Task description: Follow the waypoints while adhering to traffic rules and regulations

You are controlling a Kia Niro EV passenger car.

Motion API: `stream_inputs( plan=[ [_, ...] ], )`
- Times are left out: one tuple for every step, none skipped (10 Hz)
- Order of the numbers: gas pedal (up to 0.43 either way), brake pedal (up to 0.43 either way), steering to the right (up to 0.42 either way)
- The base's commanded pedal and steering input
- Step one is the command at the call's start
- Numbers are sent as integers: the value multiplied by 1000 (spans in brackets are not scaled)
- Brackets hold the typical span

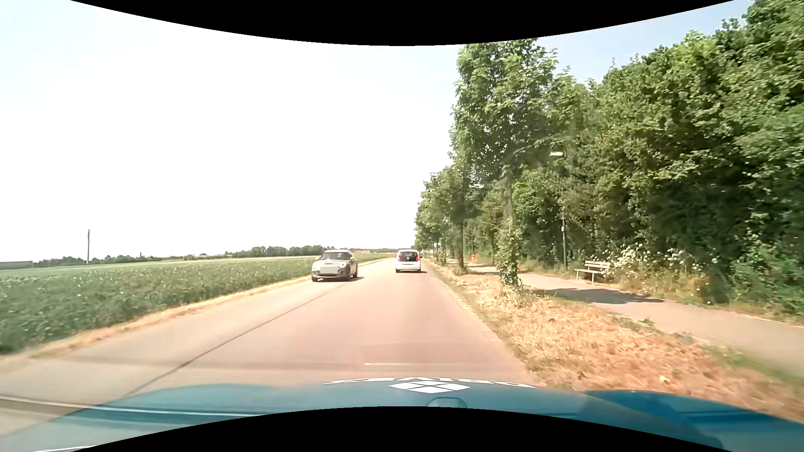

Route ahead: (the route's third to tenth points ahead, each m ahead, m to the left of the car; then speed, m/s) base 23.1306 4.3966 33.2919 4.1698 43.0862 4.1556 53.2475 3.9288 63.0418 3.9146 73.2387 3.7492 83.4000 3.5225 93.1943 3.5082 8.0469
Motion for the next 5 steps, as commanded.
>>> stream_inputs(
  plan=[
    [118, 0, -9],
    [118, 0, -9],
    [118, 0, -4],
    [118, 0, -2],
    [118, 0, -2]
  ],
)
